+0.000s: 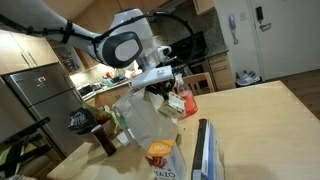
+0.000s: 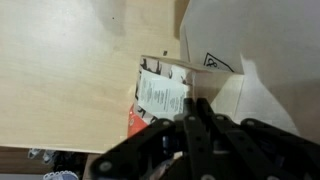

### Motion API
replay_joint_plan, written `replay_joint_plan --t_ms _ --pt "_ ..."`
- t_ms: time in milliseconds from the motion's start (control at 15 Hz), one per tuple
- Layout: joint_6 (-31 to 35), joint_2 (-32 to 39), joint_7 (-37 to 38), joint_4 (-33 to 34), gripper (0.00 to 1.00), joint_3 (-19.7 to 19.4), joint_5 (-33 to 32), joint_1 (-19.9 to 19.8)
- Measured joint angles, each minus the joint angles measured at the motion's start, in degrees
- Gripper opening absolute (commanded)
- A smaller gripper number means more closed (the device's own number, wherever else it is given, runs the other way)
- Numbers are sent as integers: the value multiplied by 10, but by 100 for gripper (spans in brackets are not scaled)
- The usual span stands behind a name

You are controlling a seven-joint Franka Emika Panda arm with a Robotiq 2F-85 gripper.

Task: Unpack the objects from the carrier bag to the table

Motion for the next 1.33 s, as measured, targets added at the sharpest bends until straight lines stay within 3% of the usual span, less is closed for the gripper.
replay_joint_plan --t_ms 733,1067,1333 --pt "-53 62 6 34 2 -37 -8 -10" --pt "-53 80 57 45 2 -73 -48 -4" --pt "-53 95 72 57 2 -80 -54 -6"
